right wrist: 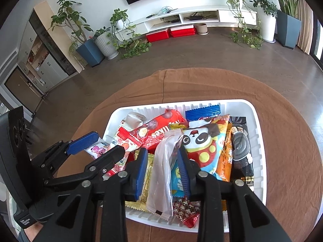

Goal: Organize snacks

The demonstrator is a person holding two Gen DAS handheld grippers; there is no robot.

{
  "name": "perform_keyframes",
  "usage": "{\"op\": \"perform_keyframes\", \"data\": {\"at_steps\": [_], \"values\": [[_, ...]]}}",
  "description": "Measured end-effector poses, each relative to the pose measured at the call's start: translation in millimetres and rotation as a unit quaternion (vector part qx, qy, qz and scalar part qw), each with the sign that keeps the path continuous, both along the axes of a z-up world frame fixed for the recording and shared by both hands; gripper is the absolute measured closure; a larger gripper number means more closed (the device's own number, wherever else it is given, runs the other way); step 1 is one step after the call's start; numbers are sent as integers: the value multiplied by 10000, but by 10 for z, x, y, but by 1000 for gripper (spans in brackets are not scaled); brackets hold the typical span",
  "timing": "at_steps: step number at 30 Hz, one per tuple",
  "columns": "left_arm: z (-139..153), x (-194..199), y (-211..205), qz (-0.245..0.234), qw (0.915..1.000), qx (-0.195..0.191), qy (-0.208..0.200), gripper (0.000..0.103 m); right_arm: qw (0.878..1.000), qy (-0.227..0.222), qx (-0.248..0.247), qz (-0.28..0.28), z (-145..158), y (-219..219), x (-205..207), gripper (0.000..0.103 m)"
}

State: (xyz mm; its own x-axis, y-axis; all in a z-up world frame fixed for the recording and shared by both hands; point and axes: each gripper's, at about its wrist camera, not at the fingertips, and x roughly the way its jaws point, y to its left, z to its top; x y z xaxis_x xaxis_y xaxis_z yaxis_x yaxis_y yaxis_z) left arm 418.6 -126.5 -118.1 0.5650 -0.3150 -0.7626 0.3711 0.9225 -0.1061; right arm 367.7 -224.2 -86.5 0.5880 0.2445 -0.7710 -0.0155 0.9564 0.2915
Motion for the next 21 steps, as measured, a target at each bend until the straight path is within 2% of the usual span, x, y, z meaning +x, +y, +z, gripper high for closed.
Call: {"op": "perform_keyframes", "data": {"at_steps": [3, 5, 7, 8, 10, 15, 21], "values": [[45, -63, -4, 15, 10000, 10, -82, 40, 10000, -50, -13, 2, 34, 4, -43, 70], [79, -116, 2, 20, 9999, 18, -134, 33, 9999, -104, -2, -1, 69, 7, -81, 68], [136, -191, -6, -18, 9997, -31, -222, 13, 9998, -192, -18, -30, 118, 5, -122, 55], [173, -233, -9, -27, 9996, -51, -275, 11, 9997, -242, -35, -39, 143, 9, -139, 46], [273, -346, -20, -36, 9990, -42, -433, 2, 9993, -361, -40, -27, 208, 33, -209, 40], [569, -714, 57, 6, 9956, -142, -925, 0, 9978, -650, -76, -94, 373, 44, -450, 24], [1004, -1503, 223, 19, 9843, -398, -1719, 0, 9884, -1429, -396, -323, 690, 13, -1014, 17]]}}
